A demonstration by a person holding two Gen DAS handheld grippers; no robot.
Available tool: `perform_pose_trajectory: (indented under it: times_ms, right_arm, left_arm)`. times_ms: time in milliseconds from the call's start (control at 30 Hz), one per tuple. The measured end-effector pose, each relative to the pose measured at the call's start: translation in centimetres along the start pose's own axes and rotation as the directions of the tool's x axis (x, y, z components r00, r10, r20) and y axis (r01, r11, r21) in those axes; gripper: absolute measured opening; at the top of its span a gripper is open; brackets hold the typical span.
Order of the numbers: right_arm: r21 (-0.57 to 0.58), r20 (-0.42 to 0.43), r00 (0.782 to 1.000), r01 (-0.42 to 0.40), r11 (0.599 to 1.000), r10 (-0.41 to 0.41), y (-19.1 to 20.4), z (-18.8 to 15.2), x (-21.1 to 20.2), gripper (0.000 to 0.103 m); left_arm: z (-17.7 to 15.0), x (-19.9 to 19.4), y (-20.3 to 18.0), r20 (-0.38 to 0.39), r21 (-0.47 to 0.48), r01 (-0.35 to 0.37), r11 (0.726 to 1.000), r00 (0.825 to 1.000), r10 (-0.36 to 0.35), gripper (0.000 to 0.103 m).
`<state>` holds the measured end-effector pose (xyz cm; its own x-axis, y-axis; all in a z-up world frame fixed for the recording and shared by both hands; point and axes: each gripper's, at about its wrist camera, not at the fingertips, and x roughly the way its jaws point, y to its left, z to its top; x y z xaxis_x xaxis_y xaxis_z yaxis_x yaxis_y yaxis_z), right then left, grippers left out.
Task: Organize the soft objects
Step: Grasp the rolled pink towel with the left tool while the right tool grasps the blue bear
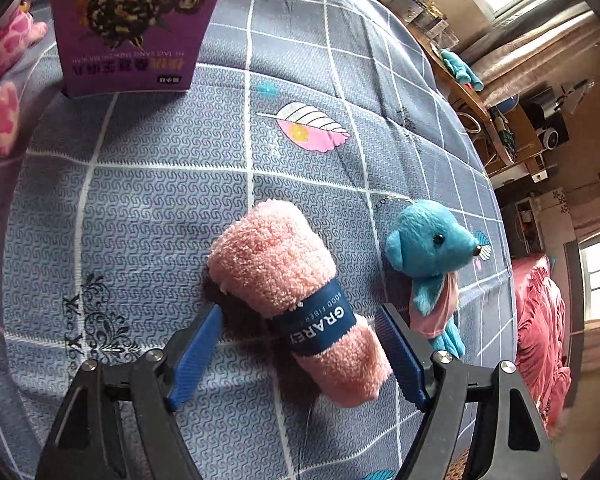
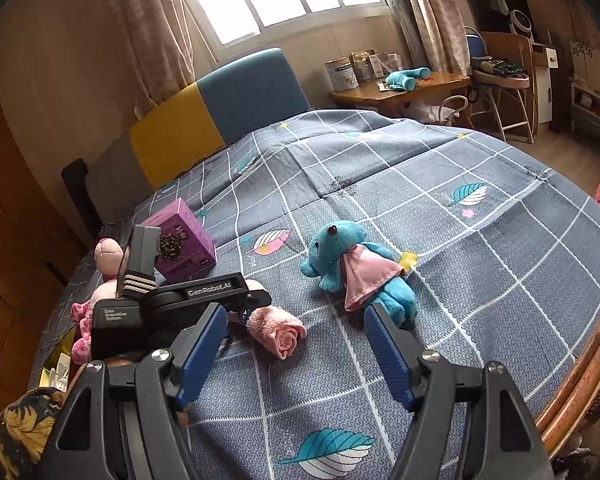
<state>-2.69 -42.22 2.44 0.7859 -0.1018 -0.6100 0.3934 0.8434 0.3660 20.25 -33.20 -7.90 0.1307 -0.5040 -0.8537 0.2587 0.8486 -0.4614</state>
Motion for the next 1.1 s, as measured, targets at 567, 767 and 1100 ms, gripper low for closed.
perform_pose_trajectory:
  times_ms: [567,767,1100]
  right_arm:
    - [0.071,-0.213,0.975,-0.052,0.996,0.066,-1.3,1.9,3.2,0.067]
    - [-0.165,-0.32,0.944,0.027,0.986,-0.08,0.5,6.0,8.0,0.067]
    - [-0.423,-0.481,0.813,0.113,0.899,-0.328,0.8,6.5,18.2,0.067]
  left_arm:
    - [-2.2,-5.9,2.3,0.071,0.293,0.041,0.955,0.995,-0.064,0.041]
    - [-5.3,-10.6,7.5,0.05,0.39,0.053,0.919,0.996,-0.078,0.041]
    - [-11.7,-12.5,13.9,0.039,0.433,-0.077,0.898,0.997,0.067,0.042]
